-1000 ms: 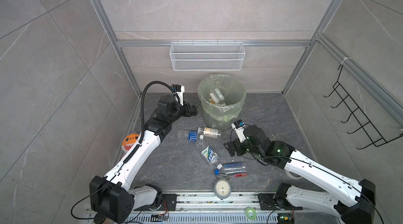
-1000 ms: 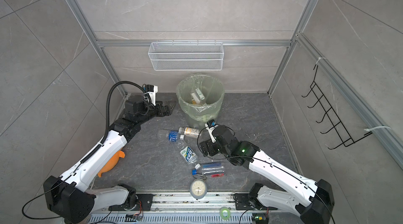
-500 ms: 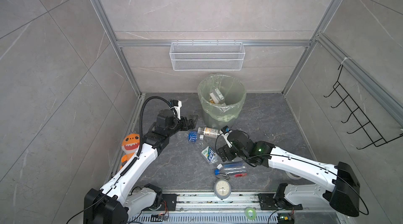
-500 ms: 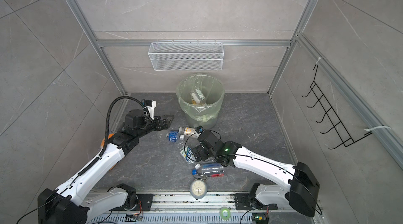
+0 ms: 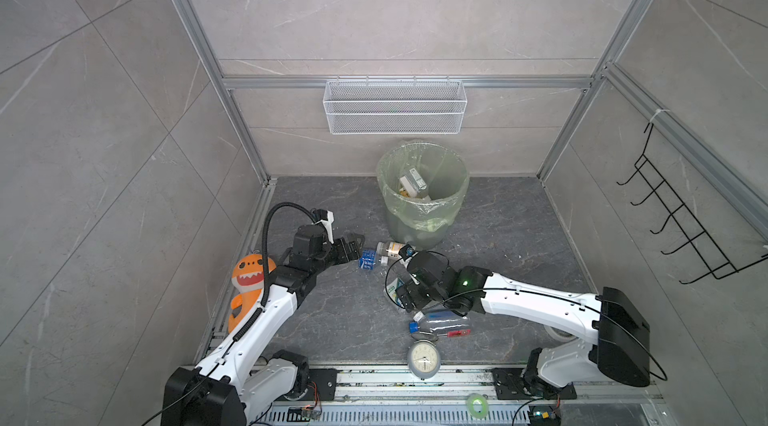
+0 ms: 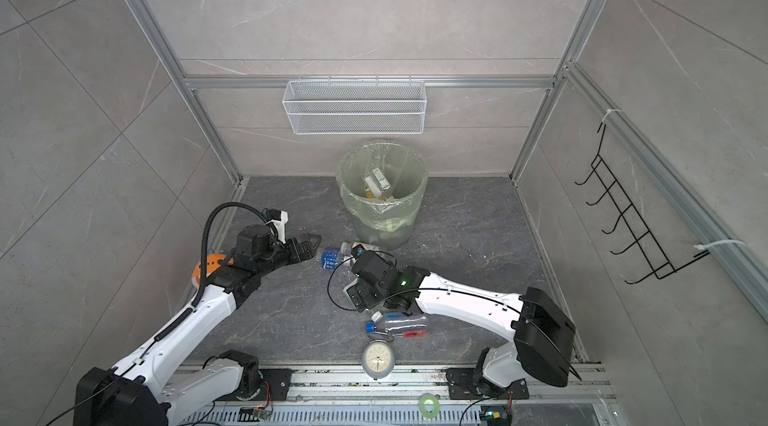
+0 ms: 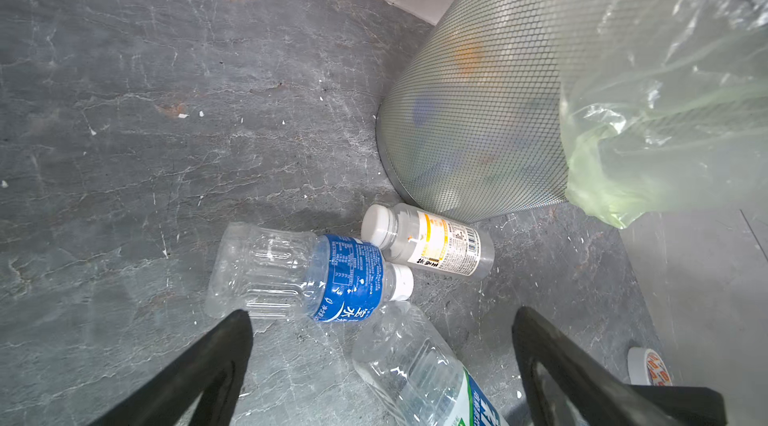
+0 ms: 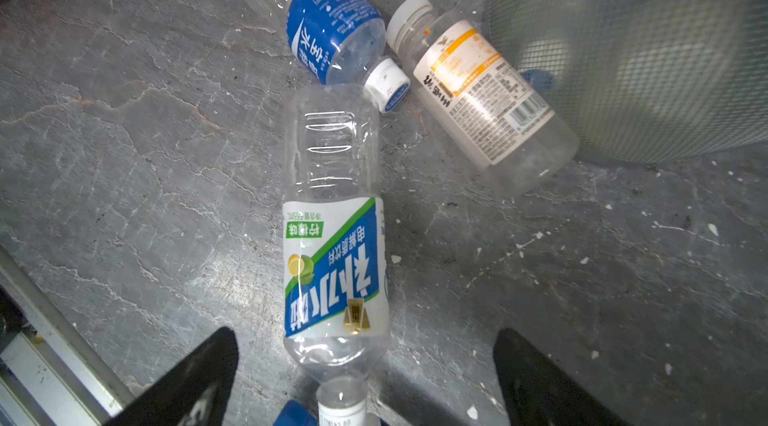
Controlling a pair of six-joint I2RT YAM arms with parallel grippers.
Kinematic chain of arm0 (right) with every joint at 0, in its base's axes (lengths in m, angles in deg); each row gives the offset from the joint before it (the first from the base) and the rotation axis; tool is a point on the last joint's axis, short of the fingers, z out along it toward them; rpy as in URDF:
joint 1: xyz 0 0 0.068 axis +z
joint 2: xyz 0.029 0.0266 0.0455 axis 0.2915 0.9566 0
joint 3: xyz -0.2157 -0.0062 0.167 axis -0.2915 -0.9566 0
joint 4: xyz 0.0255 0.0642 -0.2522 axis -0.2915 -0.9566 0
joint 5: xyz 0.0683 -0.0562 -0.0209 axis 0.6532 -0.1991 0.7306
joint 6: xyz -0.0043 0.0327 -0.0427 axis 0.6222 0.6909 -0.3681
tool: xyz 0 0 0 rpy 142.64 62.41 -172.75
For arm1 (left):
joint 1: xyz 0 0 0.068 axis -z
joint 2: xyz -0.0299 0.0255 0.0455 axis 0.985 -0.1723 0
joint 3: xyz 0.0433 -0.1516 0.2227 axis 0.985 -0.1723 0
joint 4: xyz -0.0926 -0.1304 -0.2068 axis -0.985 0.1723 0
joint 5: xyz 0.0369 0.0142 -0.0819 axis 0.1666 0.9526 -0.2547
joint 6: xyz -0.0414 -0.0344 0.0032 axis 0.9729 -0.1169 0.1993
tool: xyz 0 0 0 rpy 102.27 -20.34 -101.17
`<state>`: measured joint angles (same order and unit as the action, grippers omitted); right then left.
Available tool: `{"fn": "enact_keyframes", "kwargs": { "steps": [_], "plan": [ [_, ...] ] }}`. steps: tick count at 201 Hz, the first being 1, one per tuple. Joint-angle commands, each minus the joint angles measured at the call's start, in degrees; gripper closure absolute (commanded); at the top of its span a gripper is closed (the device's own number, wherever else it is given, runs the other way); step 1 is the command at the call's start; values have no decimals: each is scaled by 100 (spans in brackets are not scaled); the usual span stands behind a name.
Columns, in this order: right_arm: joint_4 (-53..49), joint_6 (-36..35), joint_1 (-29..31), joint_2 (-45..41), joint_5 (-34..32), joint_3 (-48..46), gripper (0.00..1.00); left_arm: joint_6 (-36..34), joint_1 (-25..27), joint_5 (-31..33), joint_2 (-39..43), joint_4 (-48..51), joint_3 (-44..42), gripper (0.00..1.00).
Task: Throw the plastic bottles in the bin
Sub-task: 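Lower the right gripper onto the white-and-green-labelled bottle and close it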
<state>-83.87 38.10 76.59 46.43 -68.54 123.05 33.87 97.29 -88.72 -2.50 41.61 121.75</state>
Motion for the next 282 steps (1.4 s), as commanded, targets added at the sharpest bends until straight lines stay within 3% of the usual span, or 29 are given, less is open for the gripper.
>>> {"fn": "enact_keyframes", "kwargs": {
  "steps": [1, 73, 166, 252, 282],
  "plan": [
    [61, 181, 90, 298, -45, 299, 2, 93, -119, -158, 172, -80, -84, 0],
    [-184, 175, 108, 1162, 115, 943, 2, 271, -421, -431, 508, -28, -521, 0],
    [-207, 300, 74, 1962, 211, 1178, 11, 419, -614, -661, 832, 68, -821, 0],
    [0, 388, 57, 2186, 265, 1016, 27, 469, -693, -749, 804, -33, -944, 0],
    [141, 337, 57, 2027, 347, 859, 38, 471, -693, -820, 755, -69, -969, 0]
  ]
}}
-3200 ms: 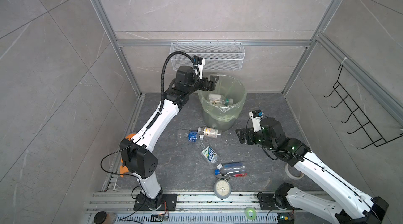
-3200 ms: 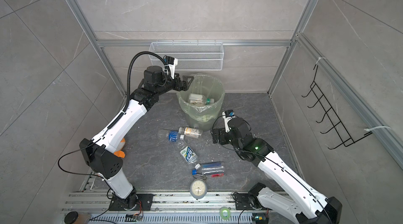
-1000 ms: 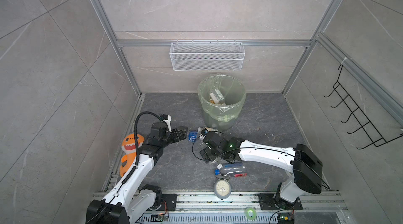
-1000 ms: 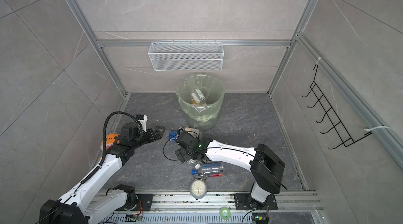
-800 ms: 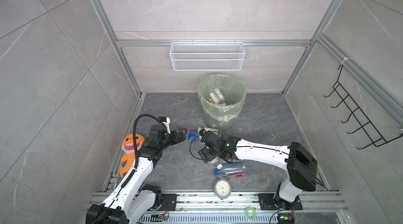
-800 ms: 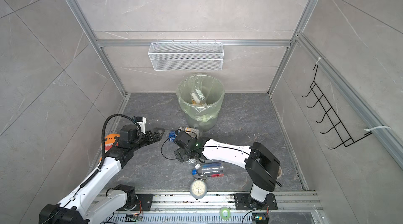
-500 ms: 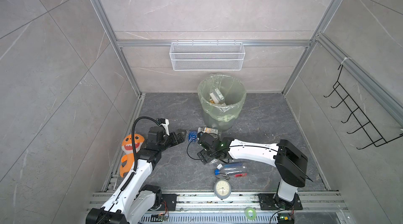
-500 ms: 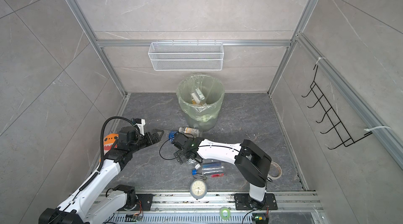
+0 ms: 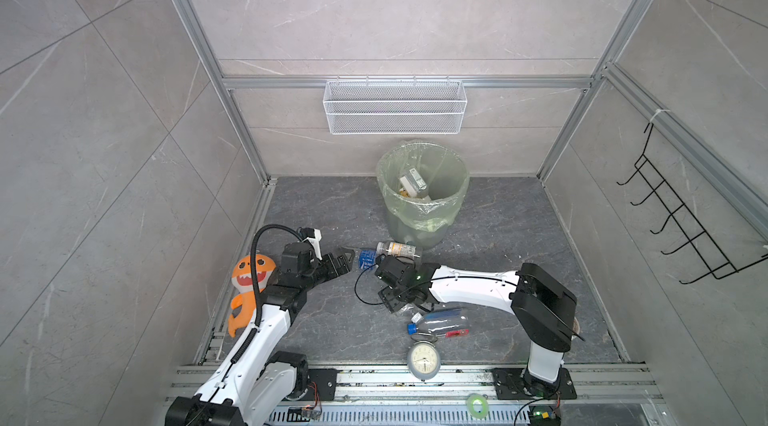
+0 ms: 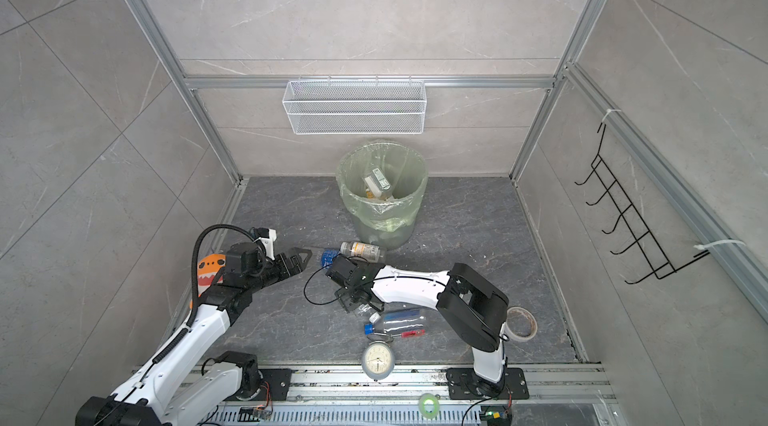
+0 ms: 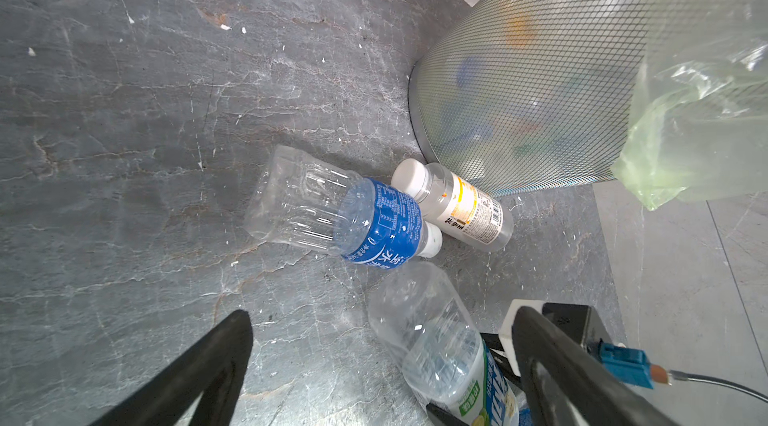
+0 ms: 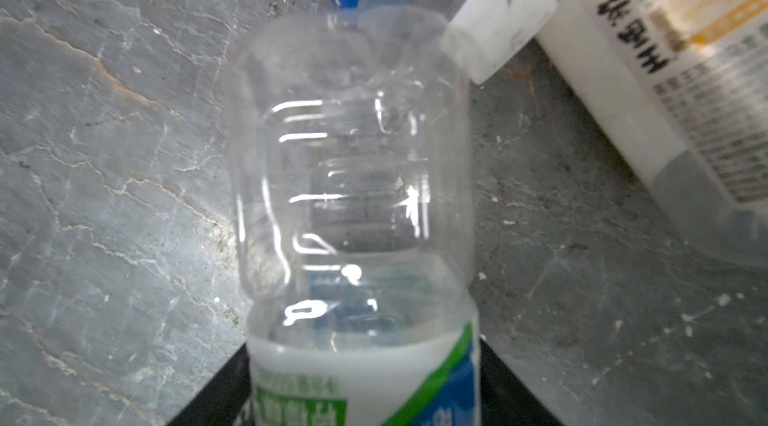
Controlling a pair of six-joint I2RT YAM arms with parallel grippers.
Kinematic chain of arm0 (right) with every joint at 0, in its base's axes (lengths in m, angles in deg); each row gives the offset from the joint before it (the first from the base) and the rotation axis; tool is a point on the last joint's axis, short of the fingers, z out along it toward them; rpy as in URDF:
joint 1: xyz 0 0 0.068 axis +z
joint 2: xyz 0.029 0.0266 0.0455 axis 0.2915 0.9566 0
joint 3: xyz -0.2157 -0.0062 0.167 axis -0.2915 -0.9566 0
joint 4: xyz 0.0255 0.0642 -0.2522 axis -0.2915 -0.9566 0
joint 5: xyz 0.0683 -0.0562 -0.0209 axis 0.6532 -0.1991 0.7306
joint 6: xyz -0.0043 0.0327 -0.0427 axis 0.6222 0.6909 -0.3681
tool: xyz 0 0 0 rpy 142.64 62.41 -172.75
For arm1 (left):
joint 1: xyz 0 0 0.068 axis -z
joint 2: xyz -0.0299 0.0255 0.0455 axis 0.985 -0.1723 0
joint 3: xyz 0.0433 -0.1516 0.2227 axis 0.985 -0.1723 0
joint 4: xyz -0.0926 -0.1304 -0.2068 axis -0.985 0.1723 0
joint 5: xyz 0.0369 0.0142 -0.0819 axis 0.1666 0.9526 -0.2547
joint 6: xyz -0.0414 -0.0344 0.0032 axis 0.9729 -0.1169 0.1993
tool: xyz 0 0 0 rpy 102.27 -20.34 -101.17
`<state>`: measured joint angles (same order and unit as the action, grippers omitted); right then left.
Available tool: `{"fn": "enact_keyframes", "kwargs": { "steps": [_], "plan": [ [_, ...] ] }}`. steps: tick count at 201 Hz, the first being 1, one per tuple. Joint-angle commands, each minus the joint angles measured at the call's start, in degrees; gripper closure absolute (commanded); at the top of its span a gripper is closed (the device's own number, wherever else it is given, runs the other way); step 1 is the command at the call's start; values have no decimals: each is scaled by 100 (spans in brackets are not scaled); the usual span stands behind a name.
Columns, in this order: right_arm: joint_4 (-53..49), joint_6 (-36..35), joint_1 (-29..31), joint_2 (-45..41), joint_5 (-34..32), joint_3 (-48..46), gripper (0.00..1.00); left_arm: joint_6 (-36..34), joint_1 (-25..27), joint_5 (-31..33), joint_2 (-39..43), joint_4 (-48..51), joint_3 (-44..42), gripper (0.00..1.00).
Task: Throw the plastic bottles in the bin
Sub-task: 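Lower the right gripper onto the white-and-green-labelled bottle and close it, then lift the white-and-green-labelled bottle with the right gripper over the bin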
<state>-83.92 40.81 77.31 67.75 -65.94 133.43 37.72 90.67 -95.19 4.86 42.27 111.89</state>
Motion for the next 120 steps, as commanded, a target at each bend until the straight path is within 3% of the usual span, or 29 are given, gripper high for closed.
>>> {"fn": "enact_keyframes", "kwargs": {
  "steps": [1, 22, 120],
  "plan": [
    [156, 65, -15, -110, 89, -185, 38, 82, -31, -173, 18, -128, 11, 0],
    [376, -20, -4, -350, 147, -363, 44, 55, -31, -139, -23, -134, -21, 0],
    [895, -365, 39, -1593, -119, -916, 44, 33, -31, -292, -142, -266, -48, 0]
  ]
}}
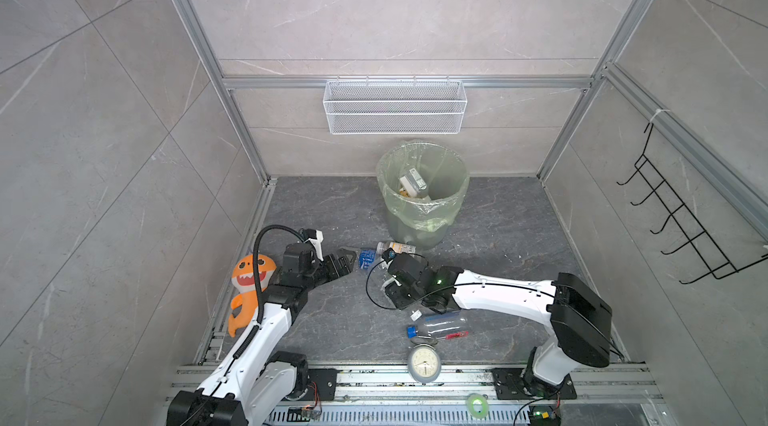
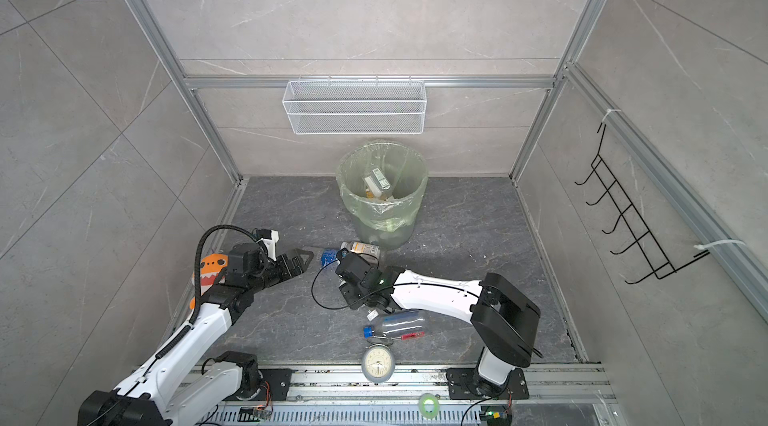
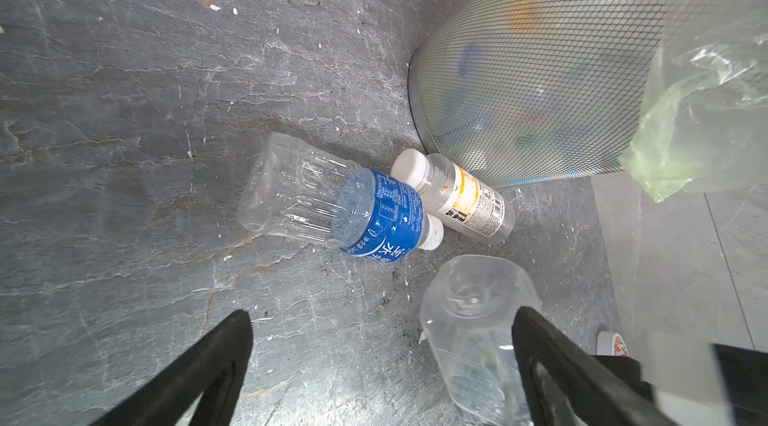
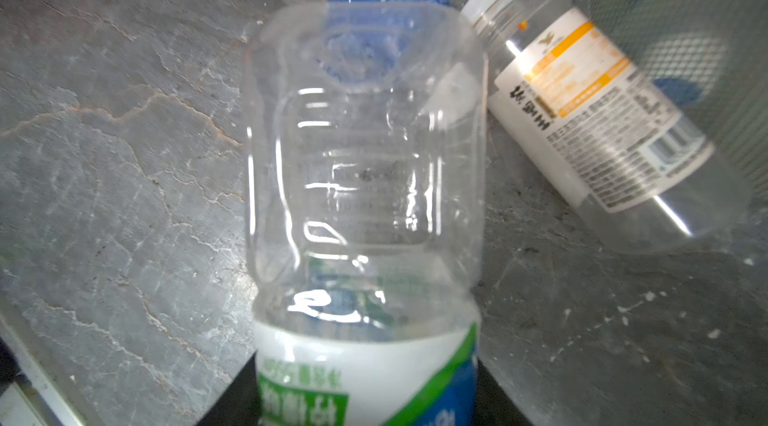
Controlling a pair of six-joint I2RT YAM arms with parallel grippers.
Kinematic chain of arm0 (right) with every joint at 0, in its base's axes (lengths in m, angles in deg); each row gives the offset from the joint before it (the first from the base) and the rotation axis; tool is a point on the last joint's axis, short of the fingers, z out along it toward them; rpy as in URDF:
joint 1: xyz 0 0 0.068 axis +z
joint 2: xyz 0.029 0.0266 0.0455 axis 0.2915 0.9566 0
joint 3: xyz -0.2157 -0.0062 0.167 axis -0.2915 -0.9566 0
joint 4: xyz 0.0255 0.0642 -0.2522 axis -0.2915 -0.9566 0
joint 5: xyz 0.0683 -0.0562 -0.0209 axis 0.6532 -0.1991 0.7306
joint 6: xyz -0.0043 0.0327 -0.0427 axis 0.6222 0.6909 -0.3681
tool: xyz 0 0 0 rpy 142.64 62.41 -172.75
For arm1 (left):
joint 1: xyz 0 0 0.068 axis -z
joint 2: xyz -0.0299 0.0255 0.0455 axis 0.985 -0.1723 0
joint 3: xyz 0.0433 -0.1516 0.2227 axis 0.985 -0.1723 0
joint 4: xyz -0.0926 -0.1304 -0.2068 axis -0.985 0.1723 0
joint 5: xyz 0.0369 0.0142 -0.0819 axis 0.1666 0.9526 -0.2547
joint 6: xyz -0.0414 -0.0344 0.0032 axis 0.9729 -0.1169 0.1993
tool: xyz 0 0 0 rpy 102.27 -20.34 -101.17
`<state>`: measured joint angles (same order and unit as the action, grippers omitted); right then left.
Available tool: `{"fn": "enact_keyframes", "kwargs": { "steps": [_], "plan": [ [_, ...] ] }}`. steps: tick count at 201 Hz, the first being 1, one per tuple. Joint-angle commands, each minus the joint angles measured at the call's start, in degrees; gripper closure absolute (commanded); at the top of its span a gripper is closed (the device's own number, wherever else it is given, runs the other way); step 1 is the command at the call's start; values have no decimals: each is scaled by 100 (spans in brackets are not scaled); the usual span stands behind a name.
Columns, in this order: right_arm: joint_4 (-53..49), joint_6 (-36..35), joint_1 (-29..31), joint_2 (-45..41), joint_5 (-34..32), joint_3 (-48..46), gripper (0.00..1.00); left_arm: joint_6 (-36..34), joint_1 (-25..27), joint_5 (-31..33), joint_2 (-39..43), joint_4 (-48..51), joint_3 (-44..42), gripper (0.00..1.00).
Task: Throw the plastic bottles in the bin
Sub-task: 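Lift the white-and-green-labelled bottle with the right gripper over the bin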
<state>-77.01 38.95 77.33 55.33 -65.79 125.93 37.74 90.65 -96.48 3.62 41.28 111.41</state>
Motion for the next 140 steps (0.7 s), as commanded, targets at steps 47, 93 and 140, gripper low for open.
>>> {"fn": "enact_keyframes", "kwargs": {
  "steps": [47, 93, 140],
  "plan": [
    [577, -242, 83, -1094, -230, -702, 44, -44, -12, -243, -43, -197, 11, 0],
    [939, -233, 112, -1838, -410, -1288, 44, -162, 174, -158, 1, -194, 20, 0],
    [1084, -200, 114, -2466, -707, -1718, 44, -292, 733, 279, -123, -160, 124, 0]
  ]
}}
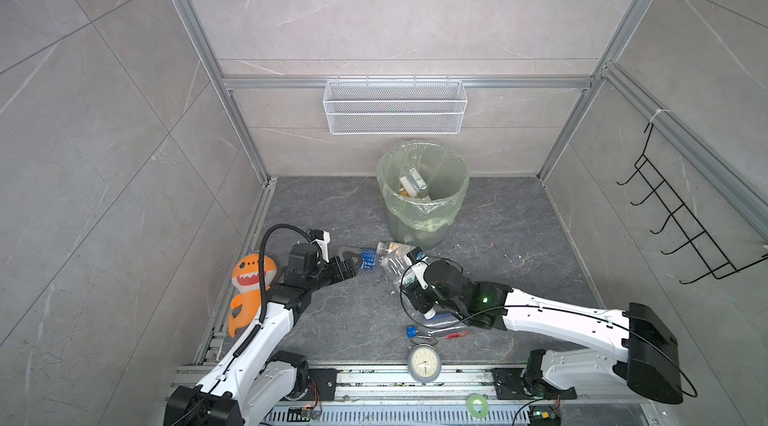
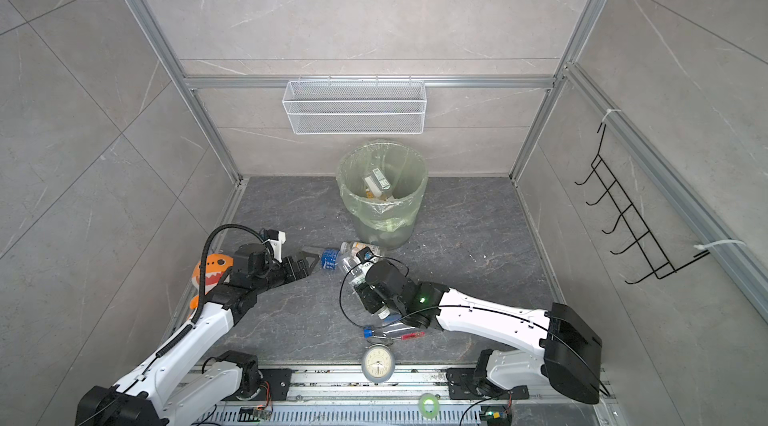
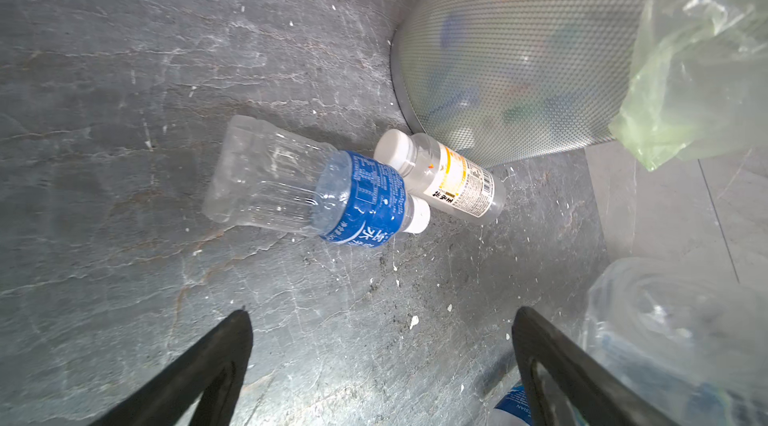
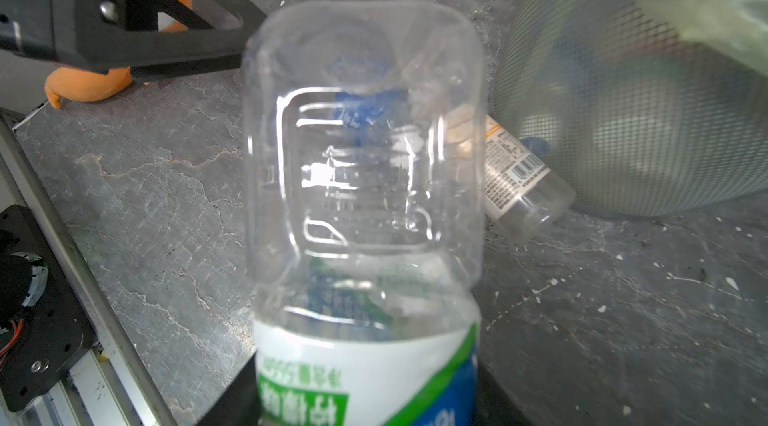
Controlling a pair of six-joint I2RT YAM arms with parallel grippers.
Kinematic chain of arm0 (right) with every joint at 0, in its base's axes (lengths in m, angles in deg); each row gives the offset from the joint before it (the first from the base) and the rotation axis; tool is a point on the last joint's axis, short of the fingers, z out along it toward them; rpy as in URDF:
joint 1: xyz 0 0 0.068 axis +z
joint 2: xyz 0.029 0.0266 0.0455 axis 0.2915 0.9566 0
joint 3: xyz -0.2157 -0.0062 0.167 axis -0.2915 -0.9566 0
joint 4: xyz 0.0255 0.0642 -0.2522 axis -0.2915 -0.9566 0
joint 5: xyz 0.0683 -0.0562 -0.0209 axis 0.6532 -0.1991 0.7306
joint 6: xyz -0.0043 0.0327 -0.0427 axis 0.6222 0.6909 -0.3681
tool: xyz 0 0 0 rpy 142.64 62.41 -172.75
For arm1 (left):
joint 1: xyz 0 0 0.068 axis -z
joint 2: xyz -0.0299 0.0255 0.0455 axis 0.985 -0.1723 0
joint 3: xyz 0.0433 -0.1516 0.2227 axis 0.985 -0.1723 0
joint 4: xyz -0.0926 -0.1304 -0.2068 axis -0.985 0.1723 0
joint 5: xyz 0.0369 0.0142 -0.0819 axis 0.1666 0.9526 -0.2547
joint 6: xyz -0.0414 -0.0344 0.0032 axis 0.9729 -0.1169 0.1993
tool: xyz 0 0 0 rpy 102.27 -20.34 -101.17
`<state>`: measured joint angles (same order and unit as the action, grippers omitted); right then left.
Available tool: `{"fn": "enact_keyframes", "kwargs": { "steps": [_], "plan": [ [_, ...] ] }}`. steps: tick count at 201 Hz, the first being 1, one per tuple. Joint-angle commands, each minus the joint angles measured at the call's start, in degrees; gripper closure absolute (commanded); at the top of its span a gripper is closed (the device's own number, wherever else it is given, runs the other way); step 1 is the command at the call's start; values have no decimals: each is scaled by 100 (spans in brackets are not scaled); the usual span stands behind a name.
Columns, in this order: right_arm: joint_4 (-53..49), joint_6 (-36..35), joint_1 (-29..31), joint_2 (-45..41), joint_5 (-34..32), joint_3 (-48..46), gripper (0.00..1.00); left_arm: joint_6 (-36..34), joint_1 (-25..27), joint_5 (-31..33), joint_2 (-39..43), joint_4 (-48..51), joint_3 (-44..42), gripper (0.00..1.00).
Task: Throw the plastic bottles in the bin
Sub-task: 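Lift the white-and-green-labelled bottle with the right gripper over the bin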
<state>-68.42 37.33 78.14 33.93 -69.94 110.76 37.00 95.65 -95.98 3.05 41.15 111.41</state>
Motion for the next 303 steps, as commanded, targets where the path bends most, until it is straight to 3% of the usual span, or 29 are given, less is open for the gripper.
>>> {"fn": "enact_keyframes", "kwargs": {
  "steps": [1, 118, 215, 239, 271, 303],
  "plan": [
    [225, -37, 33, -341, -300, -209, 44, -219, 247, 239, -66, -149, 128, 0],
    [-292, -32, 34, -2550, -1705, -1028, 42, -463, 1131, 811, -491, -106, 526, 0],
    [-696, -189, 34, -3374, -2157, -755, 42, -476, 1316, 872, -786, -185, 670, 0],
    [-855, -410, 26, -2914, -2325, -20, 42, -457, 1325, 872, -808, -215, 651, 0],
    [-1133, -989, -63, -1722, -2589, 1718, 42, -475, 1325, 855, -819, -220, 648, 0],
    [-1539, -1253, -930, -164, -1955, 4012, 42, -434, 1325, 851, -711, -252, 565, 0]
  ]
}}
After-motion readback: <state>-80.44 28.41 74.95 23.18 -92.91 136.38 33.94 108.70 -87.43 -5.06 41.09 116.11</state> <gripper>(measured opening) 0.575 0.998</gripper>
